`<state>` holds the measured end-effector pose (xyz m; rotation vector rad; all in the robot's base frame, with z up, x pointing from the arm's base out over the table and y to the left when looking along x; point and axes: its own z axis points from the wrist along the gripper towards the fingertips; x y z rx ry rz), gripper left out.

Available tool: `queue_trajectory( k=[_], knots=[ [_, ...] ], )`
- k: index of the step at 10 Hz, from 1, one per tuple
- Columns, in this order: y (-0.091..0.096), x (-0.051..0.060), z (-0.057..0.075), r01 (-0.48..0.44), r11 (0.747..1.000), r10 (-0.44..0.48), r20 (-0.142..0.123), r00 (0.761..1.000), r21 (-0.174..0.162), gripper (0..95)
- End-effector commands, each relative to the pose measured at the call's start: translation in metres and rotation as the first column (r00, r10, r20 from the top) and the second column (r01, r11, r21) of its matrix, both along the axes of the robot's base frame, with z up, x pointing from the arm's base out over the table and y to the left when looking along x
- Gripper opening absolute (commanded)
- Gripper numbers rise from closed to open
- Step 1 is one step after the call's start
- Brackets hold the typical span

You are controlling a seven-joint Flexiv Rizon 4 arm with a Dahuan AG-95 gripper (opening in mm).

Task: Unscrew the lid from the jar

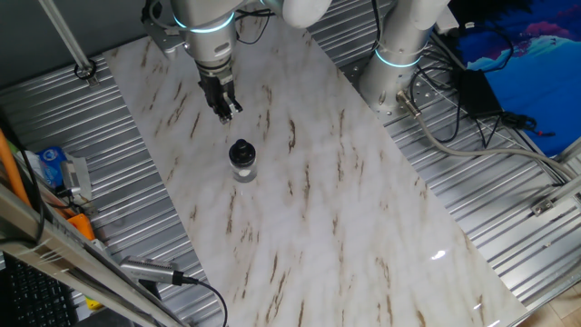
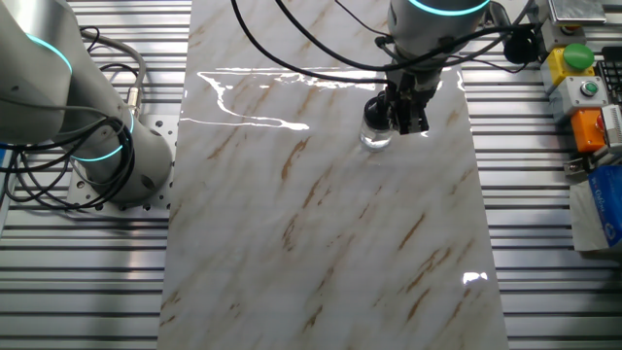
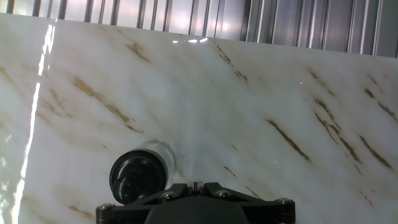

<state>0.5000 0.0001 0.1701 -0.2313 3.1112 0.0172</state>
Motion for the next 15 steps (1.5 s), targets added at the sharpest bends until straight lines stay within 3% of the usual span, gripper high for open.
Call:
queue_trajectory(
  k=[1, 8, 15],
  knots=[
    [-0.0001, 0.0, -0.0001, -0.017, 1.0, 0.017, 0.001, 1.0, -0.001, 0.0],
    [-0.0001, 0.0, -0.0001, -0.088, 0.996, 0.088, 0.003, 0.996, -0.002, 0.0],
    [-0.0001, 0.0, -0.0001, -0.256, 0.966, 0.256, 0.009, 0.967, 0.047, 0.0]
  ],
)
